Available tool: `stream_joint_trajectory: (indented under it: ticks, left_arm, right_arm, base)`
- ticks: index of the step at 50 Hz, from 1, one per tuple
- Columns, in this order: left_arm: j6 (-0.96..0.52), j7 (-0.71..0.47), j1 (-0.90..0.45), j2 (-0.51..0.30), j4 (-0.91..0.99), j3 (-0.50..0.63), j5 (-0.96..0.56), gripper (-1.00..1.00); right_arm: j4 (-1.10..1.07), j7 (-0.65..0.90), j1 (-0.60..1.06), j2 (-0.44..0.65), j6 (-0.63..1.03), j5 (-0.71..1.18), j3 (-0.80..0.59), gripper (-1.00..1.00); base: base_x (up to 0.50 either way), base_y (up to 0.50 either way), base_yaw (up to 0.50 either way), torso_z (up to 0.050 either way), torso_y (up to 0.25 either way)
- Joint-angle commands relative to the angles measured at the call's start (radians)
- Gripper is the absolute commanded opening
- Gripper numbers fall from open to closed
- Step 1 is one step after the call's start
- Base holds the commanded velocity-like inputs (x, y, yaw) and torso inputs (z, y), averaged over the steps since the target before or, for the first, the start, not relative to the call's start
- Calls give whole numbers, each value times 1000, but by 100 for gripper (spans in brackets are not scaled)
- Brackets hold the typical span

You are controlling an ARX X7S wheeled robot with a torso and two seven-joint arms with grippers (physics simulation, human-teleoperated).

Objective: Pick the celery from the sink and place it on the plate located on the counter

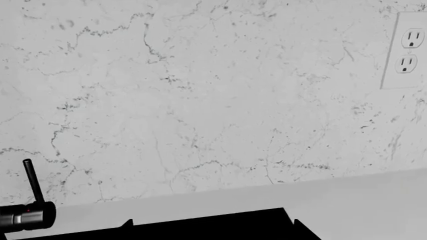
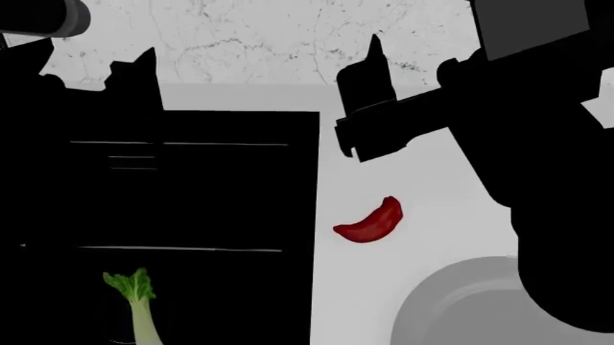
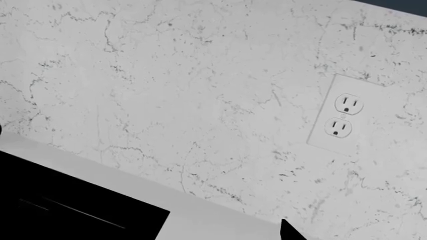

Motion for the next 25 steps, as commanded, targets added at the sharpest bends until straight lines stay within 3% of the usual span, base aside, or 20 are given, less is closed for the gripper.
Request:
stream_joint_trajectory:
  ticks: [1, 25]
  left_arm:
    - [8, -12, -3, 3, 21, -13, -7, 100]
    - [-11, -66, -17, 4, -1, -23, -32, 100]
  right_arm:
    - [-5, -6, -4, -2, -1, -7, 6, 100]
    - [-1, -3, 1, 9, -22, 3, -14, 100]
  base:
    - [51, 0, 0, 0, 0]
    - [19, 0, 0, 0, 0]
